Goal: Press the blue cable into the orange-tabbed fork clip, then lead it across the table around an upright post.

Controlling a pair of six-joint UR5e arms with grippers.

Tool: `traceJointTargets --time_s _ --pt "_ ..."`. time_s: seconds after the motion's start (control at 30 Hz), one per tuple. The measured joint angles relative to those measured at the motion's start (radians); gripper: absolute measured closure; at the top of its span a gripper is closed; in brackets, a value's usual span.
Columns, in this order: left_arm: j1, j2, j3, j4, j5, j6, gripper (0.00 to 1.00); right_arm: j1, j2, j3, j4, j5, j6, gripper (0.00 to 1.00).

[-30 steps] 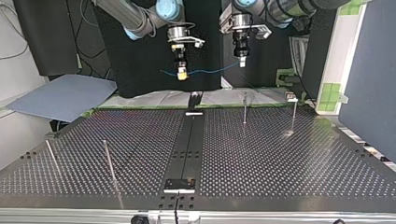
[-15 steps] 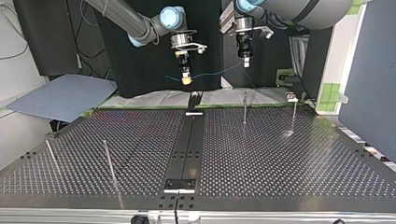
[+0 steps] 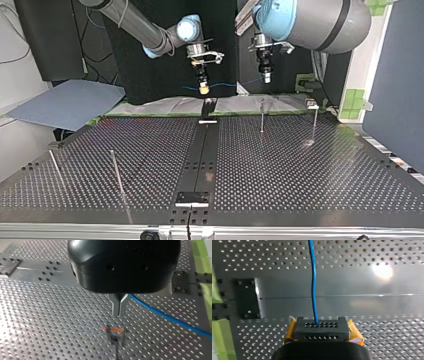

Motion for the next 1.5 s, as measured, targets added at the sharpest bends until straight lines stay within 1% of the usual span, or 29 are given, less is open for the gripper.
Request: traceJointTargets --time_s 0.17,0.3,0.4,0.53,0.63,0.8,1.1,1.23,1.33,1.5 --pt "0.042 -0.042 0.002 -0.004 0.041 0.004 1.00 -0.001 0.023 -0.040 0.030 -0.002 0.001 1.00" --pt "0.075 -0.075 0.002 0.000 0.054 0.013 1.00 -0.001 0.027 -0.078 0.054 -0.006 0.002 1.00" --pt "0.101 -0.101 0.009 0.000 0.059 0.016 1.00 -0.002 0.028 -0.100 0.059 -0.010 0.002 1.00" --pt "0.131 -0.135 0.030 -0.011 0.070 0.016 1.00 -0.003 0.029 -0.116 0.061 -0.017 0.005 1.00" --pt "0.139 -0.147 0.051 -0.030 0.075 0.014 1.00 -0.005 0.031 -0.122 0.062 -0.020 0.012 1.00" --pt "0.141 -0.131 0.079 -0.053 0.086 0.013 1.00 -0.012 0.051 -0.131 0.062 -0.020 0.015 1.00" --pt "0.143 -0.057 0.084 -0.123 0.089 0.011 1.00 -0.014 0.111 -0.165 0.063 -0.024 0.020 1.00" --pt "0.144 -0.019 0.085 -0.154 0.089 0.011 1.00 -0.017 0.119 -0.184 0.072 -0.026 0.021 1.00" --pt "0.144 0.006 0.088 -0.161 0.089 0.011 1.00 -0.019 0.120 -0.196 0.076 -0.029 0.022 1.00" --pt "0.144 0.020 0.096 -0.169 0.104 0.011 1.00 -0.025 0.121 -0.212 0.094 -0.030 0.022 1.00"
